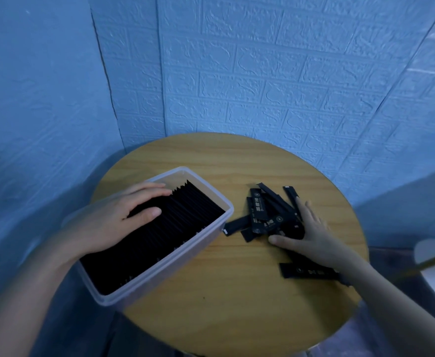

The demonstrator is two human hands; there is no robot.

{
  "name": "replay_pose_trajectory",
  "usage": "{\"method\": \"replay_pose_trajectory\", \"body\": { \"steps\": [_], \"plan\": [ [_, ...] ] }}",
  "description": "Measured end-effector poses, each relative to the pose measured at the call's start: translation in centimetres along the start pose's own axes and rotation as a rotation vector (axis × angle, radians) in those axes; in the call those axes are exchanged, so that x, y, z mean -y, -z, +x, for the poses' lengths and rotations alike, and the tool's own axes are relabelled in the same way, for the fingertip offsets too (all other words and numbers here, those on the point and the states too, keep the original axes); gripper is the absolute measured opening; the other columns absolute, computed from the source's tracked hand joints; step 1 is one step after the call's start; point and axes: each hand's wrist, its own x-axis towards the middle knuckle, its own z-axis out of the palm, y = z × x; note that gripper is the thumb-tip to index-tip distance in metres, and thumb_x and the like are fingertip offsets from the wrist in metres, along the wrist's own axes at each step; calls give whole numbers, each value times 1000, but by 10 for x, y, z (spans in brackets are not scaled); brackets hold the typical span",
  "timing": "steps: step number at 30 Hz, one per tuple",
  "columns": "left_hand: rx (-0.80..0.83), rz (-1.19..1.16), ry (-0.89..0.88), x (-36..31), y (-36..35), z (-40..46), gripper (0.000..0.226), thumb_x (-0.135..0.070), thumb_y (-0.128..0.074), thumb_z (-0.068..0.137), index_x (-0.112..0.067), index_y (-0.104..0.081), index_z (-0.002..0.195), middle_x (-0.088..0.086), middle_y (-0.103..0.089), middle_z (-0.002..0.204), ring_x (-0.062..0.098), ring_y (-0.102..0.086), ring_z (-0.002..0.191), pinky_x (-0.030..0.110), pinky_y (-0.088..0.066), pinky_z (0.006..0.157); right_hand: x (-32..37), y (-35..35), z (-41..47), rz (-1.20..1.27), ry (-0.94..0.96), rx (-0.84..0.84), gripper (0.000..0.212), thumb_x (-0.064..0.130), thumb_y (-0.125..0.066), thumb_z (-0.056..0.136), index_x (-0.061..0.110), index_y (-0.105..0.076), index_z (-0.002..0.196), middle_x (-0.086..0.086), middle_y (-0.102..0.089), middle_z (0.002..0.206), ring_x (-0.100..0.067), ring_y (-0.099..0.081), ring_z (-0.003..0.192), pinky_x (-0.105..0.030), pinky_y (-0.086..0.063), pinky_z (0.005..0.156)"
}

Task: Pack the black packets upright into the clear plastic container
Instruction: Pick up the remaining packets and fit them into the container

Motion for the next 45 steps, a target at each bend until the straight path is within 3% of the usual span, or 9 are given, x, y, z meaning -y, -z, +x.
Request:
{"method": "replay_pose_trajectory", "body": {
  "steps": [4,8,11,16,22,30,36,40,45],
  "plan": [
    [7,4,-1,-1,1,1,53,-86,-25,80,-67,-37,128,-40,-31,143,-7,-36,134,41,-34,113,7,1,21,-79,-13,-11,144,85,-59,44,28,17,152,-11,12,162,-26,3,150,-47,-8,121],
    [2,9,7,-2,1,-1,50,-82,-27,81,-68,-38,128,-42,-29,143,-9,-36,133,39,-34,113,15,16,47,70,-17,85,148,93,-66,32,35,-2,153,-4,-22,158,-26,-24,144,-51,-27,115],
    [1,20,13,-3,1,-1,51,-83,-26,80,-68,-37,127,-44,-28,143,-9,-35,133,39,-35,112,25,23,59,139,-59,135,143,94,-65,32,33,-14,151,-4,-30,154,-27,-36,137,-51,-34,111],
    [-6,16,2,-2,0,-1,53,-84,-26,80,-67,-38,129,-42,-28,143,-11,-34,134,38,-34,113,52,7,66,-249,-205,-47,130,101,-33,52,18,-20,151,-14,-32,153,-33,-25,142,-53,-29,108],
    [4,25,11,-2,0,-2,55,-83,-25,81,-64,-38,131,-44,-26,143,-11,-32,134,38,-34,113,57,3,68,-389,-144,-51,107,84,-49,71,16,-22,149,-9,-37,149,-28,-26,139,-49,-35,102],
    [4,21,5,-3,0,-1,54,-80,-26,80,-62,-39,130,-45,-26,142,-16,-30,133,29,-31,112,54,15,69,-23,-27,-74,72,27,-74,82,12,-37,142,-12,-49,135,-28,-46,123,-37,-43,95],
    [13,44,8,-6,1,-1,56,-79,-24,79,-61,-39,130,-48,-21,141,-21,-25,131,22,-28,109,58,14,72,256,-39,-120,49,15,-72,82,10,-52,127,-8,-60,104,-24,-59,95,-32,-47,78],
    [11,46,9,-7,2,-2,56,-80,-23,79,-61,-39,130,-48,-21,141,-21,-25,131,20,-29,106,59,18,72,325,-15,-260,35,3,-62,82,4,-60,118,-6,-58,78,-18,-55,68,-26,-39,54],
    [14,49,12,-6,1,-2,57,-81,-23,79,-63,-37,130,-49,-20,141,-20,-26,132,22,-30,108,58,27,62,686,112,-391,18,9,-59,93,7,-61,111,-5,-68,84,-18,-64,73,-27,-49,59]
  ]
}}
